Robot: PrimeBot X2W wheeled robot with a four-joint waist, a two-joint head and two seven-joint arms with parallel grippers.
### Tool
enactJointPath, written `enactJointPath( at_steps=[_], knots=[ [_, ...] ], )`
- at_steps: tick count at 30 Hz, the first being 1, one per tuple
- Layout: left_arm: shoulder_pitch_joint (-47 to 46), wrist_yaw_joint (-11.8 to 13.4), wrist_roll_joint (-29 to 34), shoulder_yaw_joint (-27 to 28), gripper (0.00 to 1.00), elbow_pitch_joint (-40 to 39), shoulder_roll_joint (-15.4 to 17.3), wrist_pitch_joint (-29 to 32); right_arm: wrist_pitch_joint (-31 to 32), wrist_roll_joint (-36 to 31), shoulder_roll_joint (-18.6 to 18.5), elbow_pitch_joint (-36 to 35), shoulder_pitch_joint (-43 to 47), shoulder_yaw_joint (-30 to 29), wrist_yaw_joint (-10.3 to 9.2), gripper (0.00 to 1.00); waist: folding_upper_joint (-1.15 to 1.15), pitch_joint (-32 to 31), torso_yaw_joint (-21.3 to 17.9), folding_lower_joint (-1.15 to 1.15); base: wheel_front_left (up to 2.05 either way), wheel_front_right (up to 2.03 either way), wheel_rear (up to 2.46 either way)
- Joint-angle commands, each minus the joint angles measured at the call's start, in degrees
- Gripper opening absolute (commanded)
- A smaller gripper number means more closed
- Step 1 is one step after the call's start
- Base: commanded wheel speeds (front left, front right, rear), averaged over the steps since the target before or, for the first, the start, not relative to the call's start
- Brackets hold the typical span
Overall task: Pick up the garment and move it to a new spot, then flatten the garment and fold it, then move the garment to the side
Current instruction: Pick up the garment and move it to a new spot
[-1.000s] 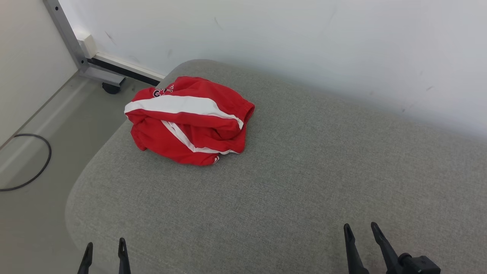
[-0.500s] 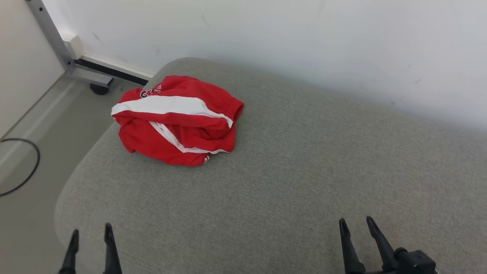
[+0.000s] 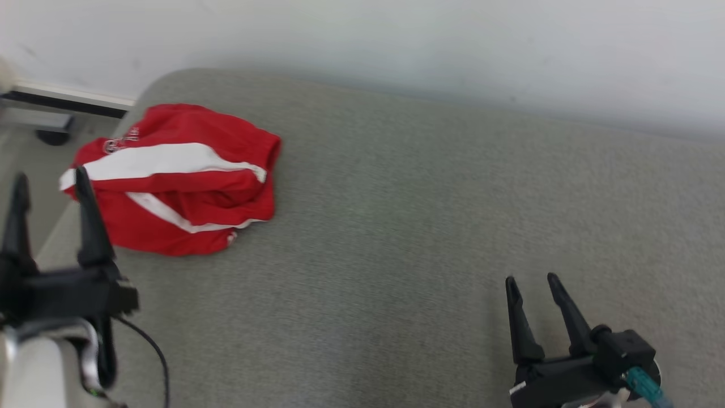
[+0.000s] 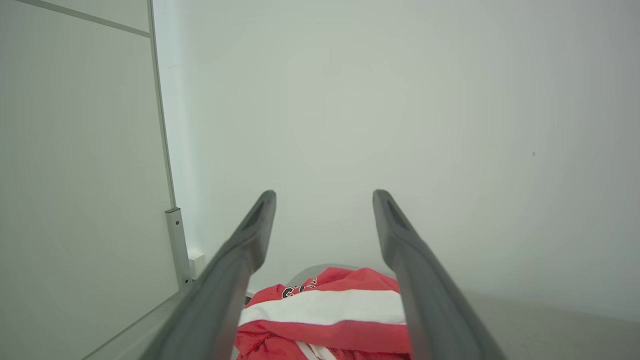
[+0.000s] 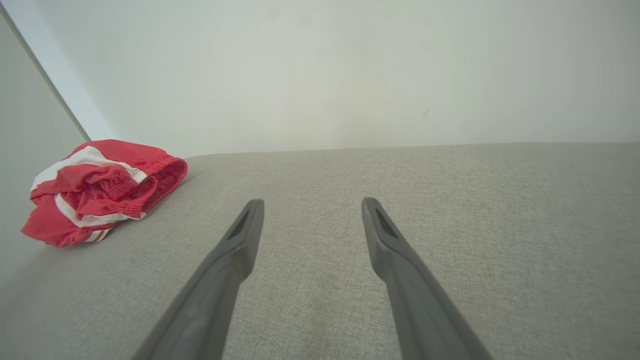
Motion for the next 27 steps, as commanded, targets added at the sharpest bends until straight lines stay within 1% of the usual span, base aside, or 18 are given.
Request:
enactJointPath(
  at_steps=[1, 6, 9, 12, 13, 15, 19, 20, 22, 27],
  knots=[
    [-4.0, -0.5, -0.1, 0.6, 1.00, 1.2, 1.7, -0.2, -0.1, 0.2, 0.0, -0.3, -1.4, -0.4, -0.12, 1.00, 0.00, 5.8, -6.3, 0.00, 0.00, 0.00, 0.00],
    [-12.4, -1.0, -2.3, -0.1, 1.00, 7.4, 6.0, -0.2, -0.1, 0.5, 0.0, -0.8, -3.4, -1.2, -0.12, 1.00, 0.00, 8.8, -9.5, 0.00, 0.00, 0.00, 0.00],
    [-16.8, -0.9, -4.8, -2.2, 1.00, 12.4, 8.7, -0.1, -0.1, 0.6, 0.0, -1.0, -4.3, -1.3, -0.12, 1.00, 0.00, 10.4, -11.0, 0.00, 0.00, 0.00, 0.00],
    [-21.0, -0.9, -9.0, -4.3, 1.00, 17.5, 12.3, 1.7, -0.1, 0.8, 0.0, -1.3, -5.5, -1.1, -0.12, 1.00, 0.00, 12.0, -12.3, 0.00, 0.00, 0.00, 0.00],
    [-21.0, -0.9, -9.0, -4.3, 1.00, 17.5, 12.3, 1.7, -0.1, 0.8, 0.0, -1.3, -5.5, -1.1, -0.12, 1.00, 0.00, 12.0, -12.3, 0.00, 0.00, 0.00, 0.00],
    [-23.0, -0.9, -11.3, -6.0, 1.00, 20.8, 14.2, 3.7, -0.1, 1.0, 0.0, -1.5, -6.0, -1.1, -0.12, 1.00, 0.00, 12.7, -13.1, 0.00, 0.00, 0.00, 0.00],
    [-26.0, -0.8, -15.4, -8.9, 1.00, 26.5, 17.4, 9.8, 0.0, 1.0, 0.0, -1.7, -6.7, -1.1, -0.12, 1.00, 0.00, 13.5, -14.5, 0.00, 0.00, 0.00, 0.00],
    [-26.4, -0.8, -15.9, -9.5, 1.00, 27.4, 18.2, 10.9, -0.1, 1.0, 0.0, -1.7, -6.8, -1.1, -0.12, 1.00, 0.00, 13.6, -14.7, 0.00, 0.00, 0.00, 0.00],
    [-26.9, -0.8, -15.0, -10.6, 1.00, 30.3, 20.3, 13.7, -0.1, 1.0, 0.0, -1.8, -6.9, -1.4, -0.12, 1.00, 0.00, 13.7, -15.1, 0.00, 0.00, 0.00, 0.00],
    [-28.3, -0.6, -15.8, -11.3, 1.00, 35.7, 21.5, 20.3, 0.0, 1.1, 0.0, -1.8, -6.5, -1.6, -0.12, 1.00, 0.00, 13.2, -15.7, 0.00, 0.00, 0.00, 0.00]
  ],
)
